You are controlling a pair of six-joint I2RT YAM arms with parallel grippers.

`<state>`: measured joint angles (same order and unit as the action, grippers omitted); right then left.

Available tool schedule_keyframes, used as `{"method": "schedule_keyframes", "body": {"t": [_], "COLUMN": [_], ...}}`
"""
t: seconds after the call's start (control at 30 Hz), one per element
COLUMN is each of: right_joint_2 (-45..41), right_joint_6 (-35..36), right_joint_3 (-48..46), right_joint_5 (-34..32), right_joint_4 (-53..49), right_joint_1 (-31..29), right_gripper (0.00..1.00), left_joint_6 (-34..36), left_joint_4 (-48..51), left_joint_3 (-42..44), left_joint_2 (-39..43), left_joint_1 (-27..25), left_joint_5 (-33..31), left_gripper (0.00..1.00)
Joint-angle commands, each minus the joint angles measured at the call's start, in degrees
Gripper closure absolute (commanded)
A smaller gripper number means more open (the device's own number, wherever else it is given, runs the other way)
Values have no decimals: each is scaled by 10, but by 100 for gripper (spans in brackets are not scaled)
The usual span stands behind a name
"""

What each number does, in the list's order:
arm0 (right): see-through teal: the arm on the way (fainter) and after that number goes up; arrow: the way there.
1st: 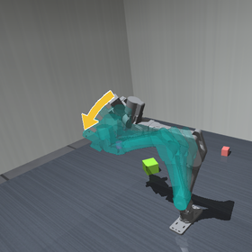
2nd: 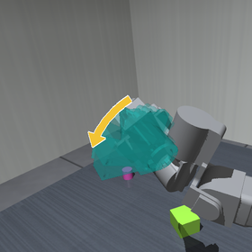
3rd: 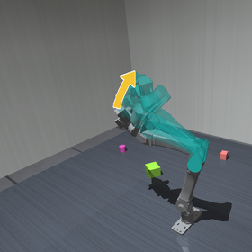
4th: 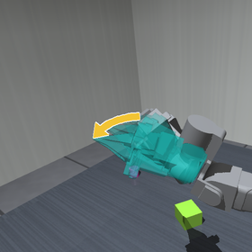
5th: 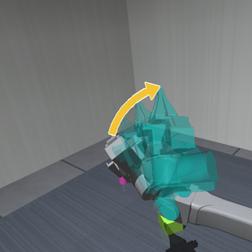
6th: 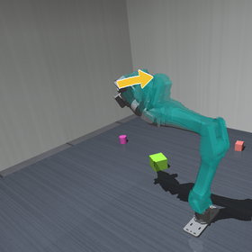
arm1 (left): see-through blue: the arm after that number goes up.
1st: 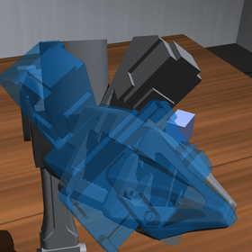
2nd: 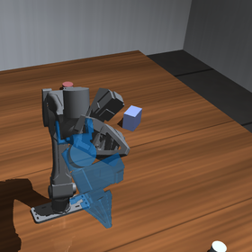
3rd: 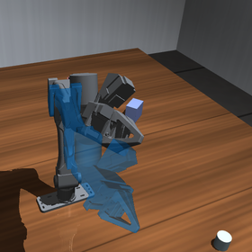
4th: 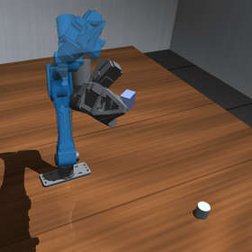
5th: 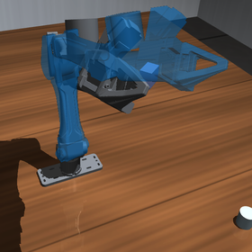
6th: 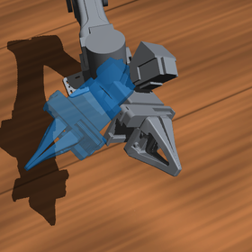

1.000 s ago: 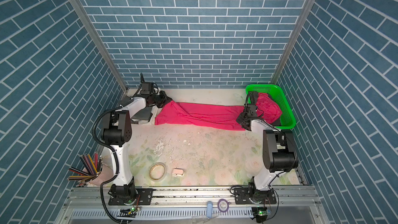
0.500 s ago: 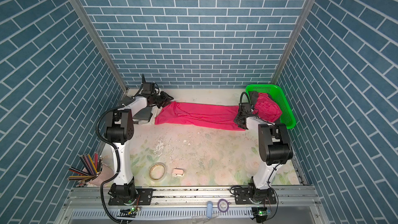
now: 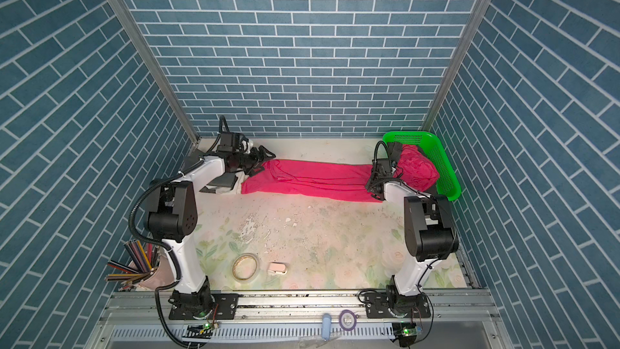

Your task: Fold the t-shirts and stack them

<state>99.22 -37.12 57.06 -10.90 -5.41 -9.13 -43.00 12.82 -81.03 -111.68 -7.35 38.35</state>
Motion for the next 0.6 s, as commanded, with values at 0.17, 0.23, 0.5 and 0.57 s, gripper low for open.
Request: {"method": "schedule_keyframes", "body": {"t": [0.17, 0.23, 0.5, 0.57], "right_joint_2": [4, 5, -36, -63], "right_joint_6": [-14, -14, 6, 11], "right_joint_3": [4, -2, -3, -14], "right_joint_5": [-37, -38, -5, 4], "right_joint_4": [-21, -15, -24, -31], "right_joint_1": [-5, -5, -13, -21], "right_gripper": [88, 80, 40, 33], "left_joint_6": [-11, -6, 35, 43], "left_joint_4": [-50, -42, 30, 42], "left_joint_3": [41, 15, -100, -112], "left_joint_2": [-36, -58, -134, -125], "left_joint_1": [10, 10, 11, 9], "left_joint_5": [9, 2, -51, -56], "left_gripper": [13, 13, 13, 13]}}
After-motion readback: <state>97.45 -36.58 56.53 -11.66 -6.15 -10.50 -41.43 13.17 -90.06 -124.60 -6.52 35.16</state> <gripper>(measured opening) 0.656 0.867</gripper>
